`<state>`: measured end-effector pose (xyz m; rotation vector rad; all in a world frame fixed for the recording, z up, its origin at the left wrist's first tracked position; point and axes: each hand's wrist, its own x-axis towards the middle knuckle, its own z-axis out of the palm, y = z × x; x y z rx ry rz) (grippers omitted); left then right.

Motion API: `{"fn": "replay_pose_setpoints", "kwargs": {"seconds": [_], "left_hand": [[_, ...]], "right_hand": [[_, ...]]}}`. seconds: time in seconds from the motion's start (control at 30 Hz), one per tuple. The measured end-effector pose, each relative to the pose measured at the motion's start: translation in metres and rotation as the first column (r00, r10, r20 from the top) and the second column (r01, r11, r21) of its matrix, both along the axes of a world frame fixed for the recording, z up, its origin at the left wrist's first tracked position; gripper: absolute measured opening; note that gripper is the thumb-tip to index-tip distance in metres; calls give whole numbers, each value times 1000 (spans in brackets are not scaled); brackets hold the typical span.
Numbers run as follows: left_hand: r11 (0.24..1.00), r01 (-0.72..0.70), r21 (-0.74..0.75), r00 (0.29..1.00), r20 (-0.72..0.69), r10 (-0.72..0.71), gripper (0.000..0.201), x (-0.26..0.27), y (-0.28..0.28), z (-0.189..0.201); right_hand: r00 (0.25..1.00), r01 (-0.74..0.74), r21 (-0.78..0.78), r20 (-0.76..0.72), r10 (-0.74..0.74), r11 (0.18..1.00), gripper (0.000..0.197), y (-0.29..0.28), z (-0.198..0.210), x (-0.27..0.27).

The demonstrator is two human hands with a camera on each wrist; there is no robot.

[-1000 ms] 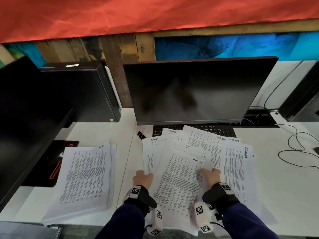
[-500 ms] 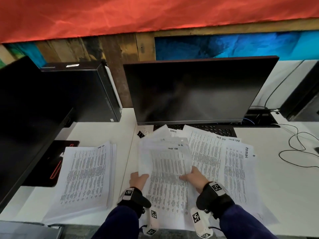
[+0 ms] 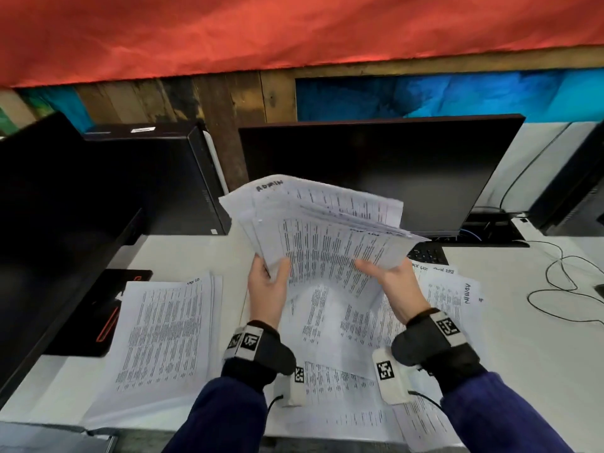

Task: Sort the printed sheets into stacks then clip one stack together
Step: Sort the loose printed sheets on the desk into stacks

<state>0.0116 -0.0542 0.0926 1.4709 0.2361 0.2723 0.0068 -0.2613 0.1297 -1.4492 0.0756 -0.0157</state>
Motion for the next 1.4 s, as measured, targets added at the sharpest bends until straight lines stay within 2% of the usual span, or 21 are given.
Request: {"fn": "replay_pose_setpoints", "kwargs": {"seconds": [0.1,0.17,0.33,0.57,0.6,0.67,0.7,0.77,0.8,0.83,0.9,0.97,1.03,1.1,1.13,1.17,1.2,1.23,1.27,1.33,1.4], "left_hand": [[994,-5,108,1000,28,2,48,-9,-14,5],[987,22,161,1000,-18,-20,47,-13,-18,4],[977,24,211,999,-53,-14,35,-9,-18,-8],[972,1,236,989,-143,34,49,1,-16,0],[964,8,266,989,-148,32,51,2,-15,2],[932,8,361,997,-80,23,44,5,-13,12],[898,-4,440,1000,-15,12,36,6,-12,19],[787,-41,616,990,133,-53,17,12,-13,32],[710,-50,703,977,182,-111,12,15,-15,35],[618,-62,784,963,209,-168,13,18,-19,41],[455,-78,887,931,228,-284,17,21,-31,51],[351,-91,932,914,218,-342,14,20,-38,57],[269,-132,954,939,207,-276,10,23,-28,53],[226,-145,963,978,174,-115,22,26,-6,42],[244,-151,958,986,165,-36,28,27,6,38],[355,-159,921,987,160,28,31,27,16,36],[559,-156,815,987,142,69,33,26,23,35],[776,-123,619,992,105,73,36,24,28,34],[915,-60,398,998,55,41,37,22,28,34],[990,37,135,999,-6,-37,33,17,23,27],[996,55,71,997,-63,-51,31,10,17,17]], "right_hand": [[999,-20,4,40,20,1000,41,4,2,-3],[999,20,34,27,-21,999,47,3,-3,-3],[985,172,47,-23,-171,984,41,7,-13,6],[987,101,-11,-121,-102,995,34,24,-10,17],[988,120,-50,-96,-124,992,40,21,-11,17],[975,222,-284,70,-211,933,65,9,-7,18],[960,274,-446,180,-215,852,75,2,-3,20],[936,323,-706,336,-103,630,75,-6,16,23],[942,284,-785,336,-8,551,68,-6,28,24],[951,214,-827,298,82,520,60,-4,37,25],[951,95,-827,239,194,554,35,0,45,28],[954,46,-771,223,201,635,7,0,41,31],[978,32,-657,175,112,753,6,-8,27,29],[996,38,-419,92,1,907,13,-22,12,22],[999,41,-288,41,-31,957,18,-28,6,18],[999,46,-183,1,-47,982,21,-33,-1,15],[998,57,-122,-30,-61,991,23,-36,-6,11],[996,69,-83,-52,-73,994,25,-38,-13,9],[994,80,-49,-69,-83,996,27,-37,-19,8],[990,101,16,-97,-99,995,29,-34,-31,5],[989,104,39,-105,-100,994,28,-28,-40,0]]}}
